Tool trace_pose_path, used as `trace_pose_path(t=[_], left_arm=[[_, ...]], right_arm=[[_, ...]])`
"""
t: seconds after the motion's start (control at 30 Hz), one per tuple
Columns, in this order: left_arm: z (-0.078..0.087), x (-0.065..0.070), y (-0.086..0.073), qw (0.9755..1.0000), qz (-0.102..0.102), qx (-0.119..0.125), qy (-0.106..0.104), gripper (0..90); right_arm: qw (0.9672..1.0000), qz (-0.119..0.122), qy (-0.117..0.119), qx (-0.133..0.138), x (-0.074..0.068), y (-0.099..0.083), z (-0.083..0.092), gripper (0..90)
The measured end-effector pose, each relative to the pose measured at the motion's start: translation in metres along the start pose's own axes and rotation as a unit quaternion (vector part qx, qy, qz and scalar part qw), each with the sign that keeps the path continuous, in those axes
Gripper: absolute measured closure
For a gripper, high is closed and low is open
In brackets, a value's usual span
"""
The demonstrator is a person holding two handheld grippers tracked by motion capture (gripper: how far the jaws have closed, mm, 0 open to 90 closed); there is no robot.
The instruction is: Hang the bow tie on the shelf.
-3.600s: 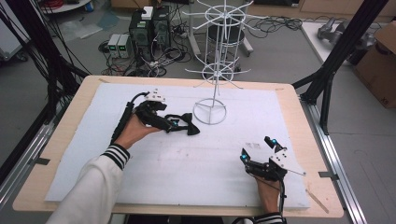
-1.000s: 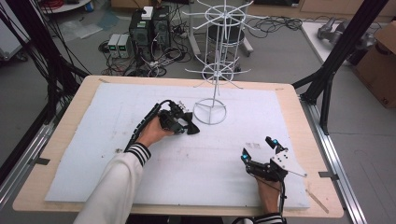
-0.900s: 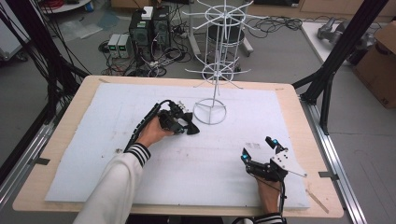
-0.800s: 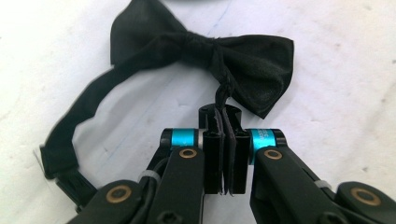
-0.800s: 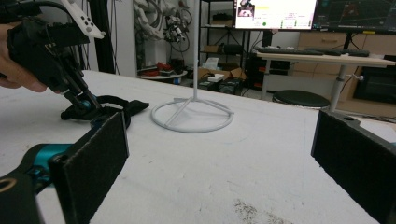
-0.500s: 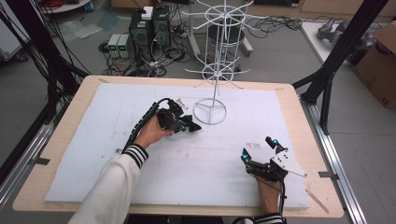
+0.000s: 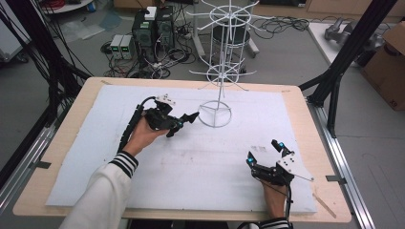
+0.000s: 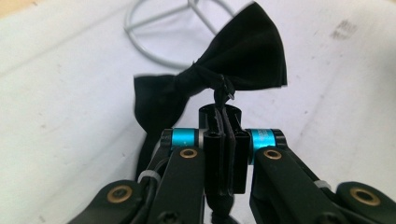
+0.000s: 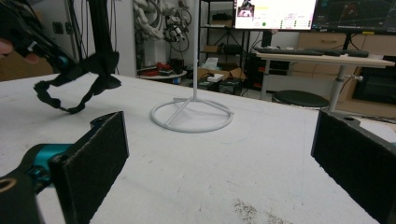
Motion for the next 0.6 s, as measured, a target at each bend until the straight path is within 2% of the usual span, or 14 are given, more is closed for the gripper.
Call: trace_pose_path(t=[0.17,0.33,0.5,0.6], left_arm=[[0.014,-0.001,0.008,0.9992,0.010,0.038,-0.001,87.6],[0.023,0.001,0.019,0.9965,0.010,0.083,-0.004,87.6],[0.028,0.000,0.024,0.9945,0.002,0.104,0.008,87.7],[0.032,0.000,0.028,0.9924,-0.001,0.122,0.014,87.7]], right_arm=[[1.0000,0.001,-0.001,0.000,0.000,0.000,0.000,3.0],[1.0000,0.002,-0.001,-0.001,0.000,0.000,0.000,3.0],[1.0000,0.002,-0.002,0.000,0.000,0.000,0.000,3.0],[1.0000,0.002,-0.002,-0.001,0.000,0.000,0.000,3.0]])
Point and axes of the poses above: each handheld gripper's, and its own axes: z roughly backward along the jaws, y roughly out of its top, x roughly to its right, the point moved 8 cm from there along -z, roughly forward along the jaws, and after that the axes turned 6 degrees about x, right-handed, at the moved point
